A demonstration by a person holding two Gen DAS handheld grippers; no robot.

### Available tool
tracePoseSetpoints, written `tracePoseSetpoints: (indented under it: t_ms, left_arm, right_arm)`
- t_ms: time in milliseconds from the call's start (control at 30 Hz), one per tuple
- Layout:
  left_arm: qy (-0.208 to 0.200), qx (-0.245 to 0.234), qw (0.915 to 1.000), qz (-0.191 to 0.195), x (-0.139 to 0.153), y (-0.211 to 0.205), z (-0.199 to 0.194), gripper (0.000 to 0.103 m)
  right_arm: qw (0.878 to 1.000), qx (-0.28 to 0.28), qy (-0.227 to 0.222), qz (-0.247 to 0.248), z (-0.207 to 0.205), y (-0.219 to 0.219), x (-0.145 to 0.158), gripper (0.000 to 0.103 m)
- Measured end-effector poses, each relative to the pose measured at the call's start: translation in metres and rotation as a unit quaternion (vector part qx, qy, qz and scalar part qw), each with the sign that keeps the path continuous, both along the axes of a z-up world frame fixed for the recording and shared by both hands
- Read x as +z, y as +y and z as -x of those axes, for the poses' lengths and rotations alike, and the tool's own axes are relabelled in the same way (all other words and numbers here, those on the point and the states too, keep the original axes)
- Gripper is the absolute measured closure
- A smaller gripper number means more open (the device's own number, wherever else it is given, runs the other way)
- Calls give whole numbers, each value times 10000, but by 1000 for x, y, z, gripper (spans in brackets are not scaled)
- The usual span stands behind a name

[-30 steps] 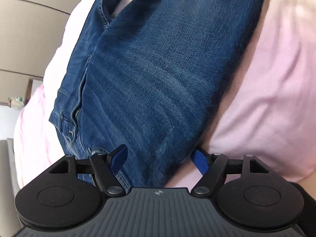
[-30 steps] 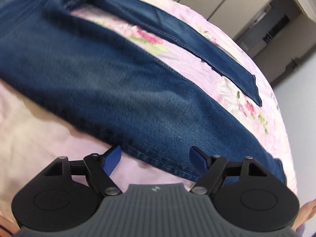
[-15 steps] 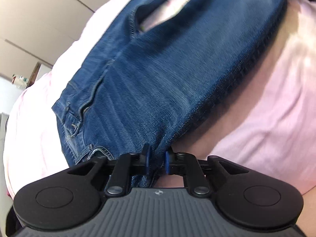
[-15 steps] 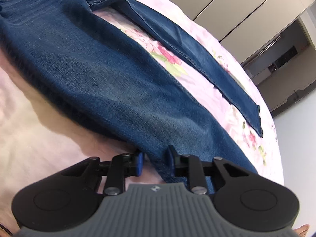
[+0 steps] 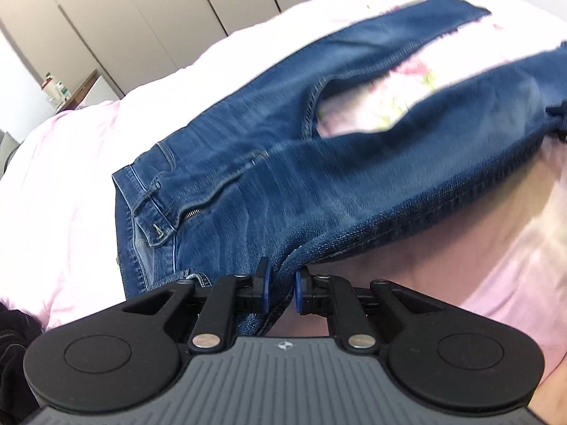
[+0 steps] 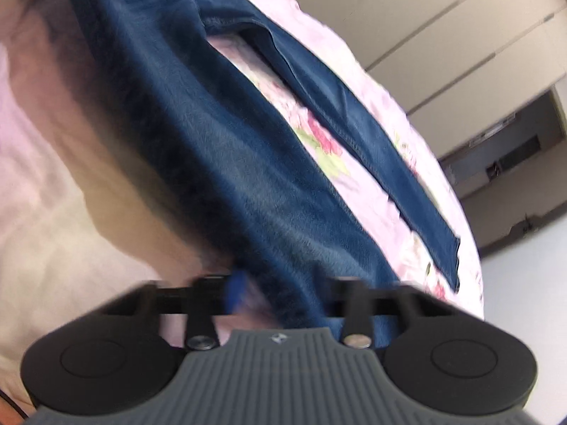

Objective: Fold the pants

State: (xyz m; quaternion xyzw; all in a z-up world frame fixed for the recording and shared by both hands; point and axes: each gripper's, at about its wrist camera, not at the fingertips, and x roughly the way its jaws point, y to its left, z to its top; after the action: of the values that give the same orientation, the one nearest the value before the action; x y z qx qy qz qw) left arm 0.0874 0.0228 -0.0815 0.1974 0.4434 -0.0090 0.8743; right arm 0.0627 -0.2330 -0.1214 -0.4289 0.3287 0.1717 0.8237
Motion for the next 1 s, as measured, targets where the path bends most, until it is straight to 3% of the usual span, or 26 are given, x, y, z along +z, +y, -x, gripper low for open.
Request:
tracePoseSetpoints:
  t_ms: [233, 433, 567, 800, 900, 1000]
  left_arm:
    - [-192, 214, 9980, 569, 26, 22, -27, 91]
    - [-221, 260, 9981, 518, 39, 29, -76, 93]
    - [39, 260, 9979, 588, 24, 41, -120, 93]
    - [622, 250, 9962, 557, -24, 52, -175, 92]
    - [576, 204, 9954, 735, -30, 61, -173, 84]
    - [479, 239, 9923, 1113, -19, 78, -160, 59]
  right_arm:
    - [9978, -214, -338, -523, -35, -1, 46, 93]
    - [9954, -259, -647, -663, -92, 15, 69, 96]
    - [9952, -328, -538, -747, -143, 28, 62, 97]
    - [9964, -437, 123, -715, -208, 48, 14, 97]
    - [9957, -440, 314, -753, -218, 51, 0, 96]
    - [9935, -477, 406, -951, -222, 49, 5, 86]
